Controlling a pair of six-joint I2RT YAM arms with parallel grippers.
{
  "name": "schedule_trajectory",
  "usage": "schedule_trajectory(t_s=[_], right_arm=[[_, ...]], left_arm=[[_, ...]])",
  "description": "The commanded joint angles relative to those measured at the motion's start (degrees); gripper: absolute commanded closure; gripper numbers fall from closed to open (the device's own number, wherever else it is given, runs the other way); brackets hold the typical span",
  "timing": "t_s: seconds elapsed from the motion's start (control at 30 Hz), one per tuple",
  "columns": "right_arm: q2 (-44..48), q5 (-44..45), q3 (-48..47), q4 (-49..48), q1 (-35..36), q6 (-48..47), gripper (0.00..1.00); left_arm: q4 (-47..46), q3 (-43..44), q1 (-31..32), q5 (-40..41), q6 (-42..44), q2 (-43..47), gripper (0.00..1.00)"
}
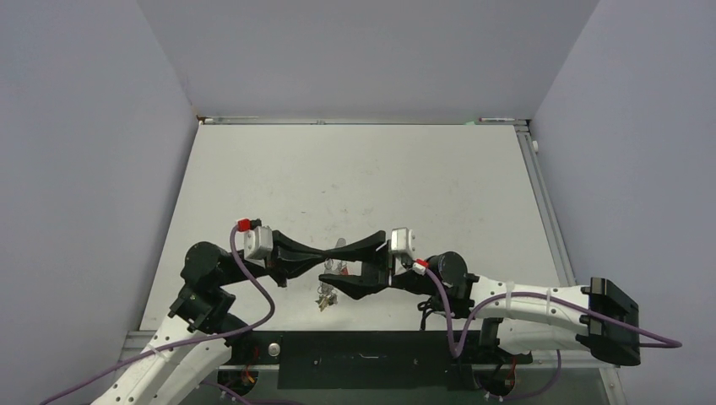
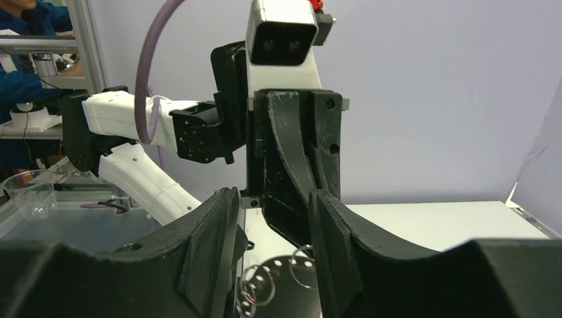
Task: Put the keys on the keyring
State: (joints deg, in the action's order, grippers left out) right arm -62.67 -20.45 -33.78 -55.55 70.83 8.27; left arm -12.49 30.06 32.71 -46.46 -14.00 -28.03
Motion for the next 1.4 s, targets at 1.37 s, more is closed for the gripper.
schedule_trajectory(t_s=[1.37], right_arm=[[-26.6, 36.6, -23.0, 63.2, 4.6, 25.9, 0.45]], left_arm=[[26.1, 5.0, 0.0, 55.5, 11.7, -1.9, 0.85]])
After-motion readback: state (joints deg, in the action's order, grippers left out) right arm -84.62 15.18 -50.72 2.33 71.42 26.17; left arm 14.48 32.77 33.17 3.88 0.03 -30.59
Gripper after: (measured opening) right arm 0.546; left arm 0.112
